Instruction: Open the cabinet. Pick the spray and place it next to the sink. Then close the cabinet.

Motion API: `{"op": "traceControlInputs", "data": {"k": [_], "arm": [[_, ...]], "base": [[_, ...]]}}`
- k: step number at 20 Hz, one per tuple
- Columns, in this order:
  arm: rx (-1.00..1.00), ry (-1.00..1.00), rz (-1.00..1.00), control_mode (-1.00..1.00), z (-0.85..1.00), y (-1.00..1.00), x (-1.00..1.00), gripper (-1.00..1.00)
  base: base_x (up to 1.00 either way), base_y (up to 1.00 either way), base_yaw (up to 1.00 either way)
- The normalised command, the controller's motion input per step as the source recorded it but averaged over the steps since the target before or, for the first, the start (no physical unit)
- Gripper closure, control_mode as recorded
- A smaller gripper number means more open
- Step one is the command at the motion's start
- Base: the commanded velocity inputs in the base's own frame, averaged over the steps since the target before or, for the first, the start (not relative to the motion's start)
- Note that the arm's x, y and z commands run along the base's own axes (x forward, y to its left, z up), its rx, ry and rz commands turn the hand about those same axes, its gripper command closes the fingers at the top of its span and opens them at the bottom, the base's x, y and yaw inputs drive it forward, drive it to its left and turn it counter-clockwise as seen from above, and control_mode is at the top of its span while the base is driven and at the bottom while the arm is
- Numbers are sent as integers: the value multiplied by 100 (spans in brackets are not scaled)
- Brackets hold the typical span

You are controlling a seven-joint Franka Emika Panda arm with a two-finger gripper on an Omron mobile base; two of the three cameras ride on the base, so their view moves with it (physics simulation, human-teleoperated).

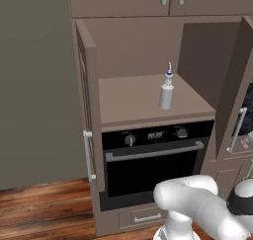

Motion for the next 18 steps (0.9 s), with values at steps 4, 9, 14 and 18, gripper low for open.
{"op": "traceControlInputs", "data": {"k": [4,9,14,18], "arm": [[0,-24,0,-100,4,1,-59,-100],[0,-12,0,-100,26,15,-72,-100],[0,-5,-2,-100,16,42,-59,-100],[0,-3,-9,-100,15,48,-61,-100]], "base": [[0,0,0],[0,0,0],[0,0,0],[0,0,0]]}}
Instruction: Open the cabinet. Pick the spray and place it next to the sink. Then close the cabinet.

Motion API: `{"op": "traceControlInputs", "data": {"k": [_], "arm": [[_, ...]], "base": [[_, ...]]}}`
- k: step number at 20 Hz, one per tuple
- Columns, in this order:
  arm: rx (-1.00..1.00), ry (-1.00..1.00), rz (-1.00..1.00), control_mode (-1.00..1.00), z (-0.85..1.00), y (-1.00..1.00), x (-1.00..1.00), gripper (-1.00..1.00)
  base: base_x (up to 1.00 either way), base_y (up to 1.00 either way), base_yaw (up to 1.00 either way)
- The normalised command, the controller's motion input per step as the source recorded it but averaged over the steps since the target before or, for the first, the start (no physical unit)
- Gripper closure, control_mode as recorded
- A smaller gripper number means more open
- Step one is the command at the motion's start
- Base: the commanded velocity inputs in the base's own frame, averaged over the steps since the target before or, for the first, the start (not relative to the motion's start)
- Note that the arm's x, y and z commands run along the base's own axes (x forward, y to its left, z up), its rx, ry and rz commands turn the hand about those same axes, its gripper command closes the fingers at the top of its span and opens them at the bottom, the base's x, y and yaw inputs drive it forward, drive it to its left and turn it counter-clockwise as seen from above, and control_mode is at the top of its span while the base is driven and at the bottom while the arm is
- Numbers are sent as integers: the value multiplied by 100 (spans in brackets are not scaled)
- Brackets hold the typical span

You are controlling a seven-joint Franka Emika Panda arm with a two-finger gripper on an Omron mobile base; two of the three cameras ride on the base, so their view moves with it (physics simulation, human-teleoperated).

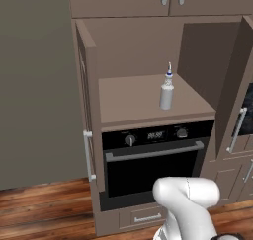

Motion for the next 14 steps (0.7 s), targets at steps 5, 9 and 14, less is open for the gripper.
{"op": "traceControlInputs", "data": {"k": [5,9,14], "arm": [[0,-8,-11,-100,25,48,-45,-100],[0,-7,-18,-100,36,50,-27,-100],[0,-3,-22,-100,61,71,-1,-100]], "base": [[0,0,0],[0,0,0],[0,0,0]]}}
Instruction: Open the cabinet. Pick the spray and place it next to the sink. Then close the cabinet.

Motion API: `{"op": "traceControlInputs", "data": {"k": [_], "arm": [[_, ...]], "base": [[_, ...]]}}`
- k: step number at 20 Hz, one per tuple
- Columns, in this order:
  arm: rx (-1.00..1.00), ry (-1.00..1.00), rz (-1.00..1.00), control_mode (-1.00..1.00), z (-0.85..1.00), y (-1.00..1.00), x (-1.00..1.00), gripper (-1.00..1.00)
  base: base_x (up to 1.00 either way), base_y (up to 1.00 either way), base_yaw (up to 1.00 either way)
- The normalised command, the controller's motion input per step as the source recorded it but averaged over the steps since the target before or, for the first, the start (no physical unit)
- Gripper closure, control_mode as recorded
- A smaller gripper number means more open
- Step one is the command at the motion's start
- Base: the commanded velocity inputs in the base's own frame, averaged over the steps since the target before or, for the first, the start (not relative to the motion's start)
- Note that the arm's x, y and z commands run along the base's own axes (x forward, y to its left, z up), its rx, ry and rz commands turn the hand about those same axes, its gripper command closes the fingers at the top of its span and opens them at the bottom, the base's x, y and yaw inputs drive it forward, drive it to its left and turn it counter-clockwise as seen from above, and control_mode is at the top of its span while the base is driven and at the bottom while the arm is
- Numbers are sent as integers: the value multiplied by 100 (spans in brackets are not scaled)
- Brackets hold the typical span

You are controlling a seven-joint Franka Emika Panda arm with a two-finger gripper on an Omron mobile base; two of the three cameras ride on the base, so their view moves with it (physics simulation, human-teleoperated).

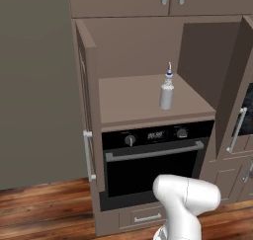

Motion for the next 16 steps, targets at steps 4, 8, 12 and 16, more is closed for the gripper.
{"op": "traceControlInputs", "data": {"k": [4,8,12,16], "arm": [[0,0,-20,-100,66,81,0,-100],[0,0,-17,-100,55,88,0,-100],[-9,3,-14,-100,35,71,20,-100],[-14,4,-16,-100,9,35,57,-100]], "base": [[0,0,0],[0,0,0],[0,0,0],[0,0,0]]}}
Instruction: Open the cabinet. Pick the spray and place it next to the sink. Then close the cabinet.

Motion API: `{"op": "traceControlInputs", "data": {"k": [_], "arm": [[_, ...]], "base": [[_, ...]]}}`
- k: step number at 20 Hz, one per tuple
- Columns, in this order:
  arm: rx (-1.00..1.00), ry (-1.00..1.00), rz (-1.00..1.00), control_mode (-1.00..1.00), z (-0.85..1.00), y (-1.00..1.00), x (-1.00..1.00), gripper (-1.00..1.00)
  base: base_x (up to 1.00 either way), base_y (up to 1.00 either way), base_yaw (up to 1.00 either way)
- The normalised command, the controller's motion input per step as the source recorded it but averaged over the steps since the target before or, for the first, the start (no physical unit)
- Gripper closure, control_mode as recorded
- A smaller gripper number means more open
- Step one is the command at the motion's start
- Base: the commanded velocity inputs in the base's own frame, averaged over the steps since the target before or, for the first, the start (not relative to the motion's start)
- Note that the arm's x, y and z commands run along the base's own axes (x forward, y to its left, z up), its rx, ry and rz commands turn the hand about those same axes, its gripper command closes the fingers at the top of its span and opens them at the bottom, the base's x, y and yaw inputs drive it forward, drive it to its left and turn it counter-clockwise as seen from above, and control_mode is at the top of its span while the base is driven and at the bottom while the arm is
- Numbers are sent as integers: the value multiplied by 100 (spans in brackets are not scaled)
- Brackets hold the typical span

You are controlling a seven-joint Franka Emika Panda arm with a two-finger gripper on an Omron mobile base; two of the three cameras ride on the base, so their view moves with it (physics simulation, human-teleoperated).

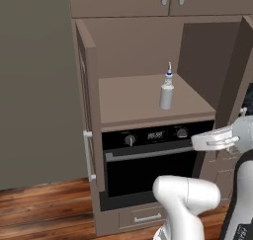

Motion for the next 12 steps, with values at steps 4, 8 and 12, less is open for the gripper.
{"op": "traceControlInputs", "data": {"k": [4,8,12], "arm": [[-8,0,-17,-100,0,7,57,-100],[-5,1,-22,-100,1,0,37,-100],[-11,6,-25,-100,0,0,53,-100]], "base": [[0,0,0],[0,0,0],[0,0,0]]}}
